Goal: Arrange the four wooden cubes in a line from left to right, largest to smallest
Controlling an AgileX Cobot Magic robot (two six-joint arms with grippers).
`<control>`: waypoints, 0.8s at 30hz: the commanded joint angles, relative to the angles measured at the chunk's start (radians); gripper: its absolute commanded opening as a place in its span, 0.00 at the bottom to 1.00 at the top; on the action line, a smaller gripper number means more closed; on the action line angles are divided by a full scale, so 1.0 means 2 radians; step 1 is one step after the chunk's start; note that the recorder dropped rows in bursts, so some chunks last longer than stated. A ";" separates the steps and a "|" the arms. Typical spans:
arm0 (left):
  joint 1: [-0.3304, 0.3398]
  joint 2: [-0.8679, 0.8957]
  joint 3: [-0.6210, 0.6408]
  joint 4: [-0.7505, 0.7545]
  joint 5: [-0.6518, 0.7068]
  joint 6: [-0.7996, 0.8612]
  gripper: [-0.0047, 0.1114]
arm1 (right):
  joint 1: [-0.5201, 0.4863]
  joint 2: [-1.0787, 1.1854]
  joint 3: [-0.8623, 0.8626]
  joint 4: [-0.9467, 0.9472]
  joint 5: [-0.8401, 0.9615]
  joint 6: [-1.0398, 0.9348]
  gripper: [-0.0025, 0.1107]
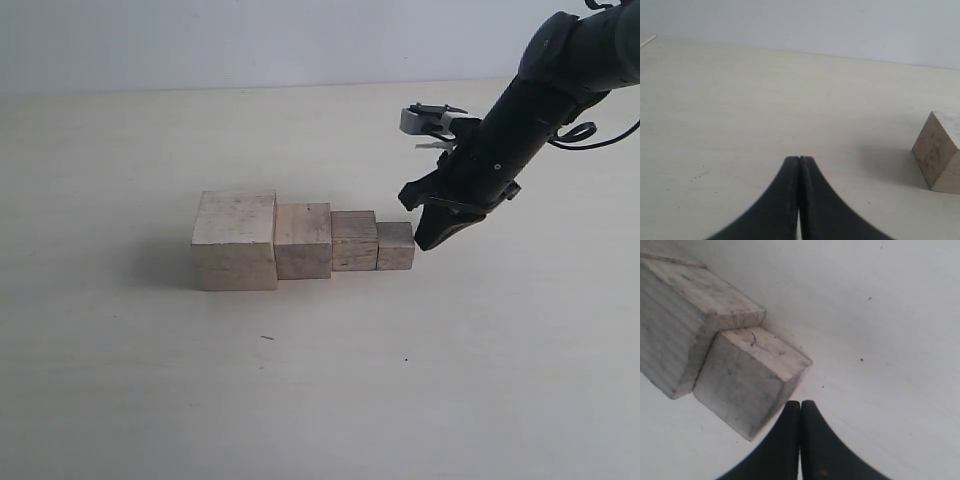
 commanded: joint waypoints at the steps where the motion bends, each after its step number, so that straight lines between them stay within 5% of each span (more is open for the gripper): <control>1: -0.003 -0.002 0.001 0.001 -0.005 0.000 0.04 | -0.002 -0.001 0.000 0.001 0.003 0.000 0.02; 24: -0.003 -0.002 0.001 0.001 -0.005 0.000 0.04 | -0.002 -0.001 0.000 0.014 0.003 -0.017 0.02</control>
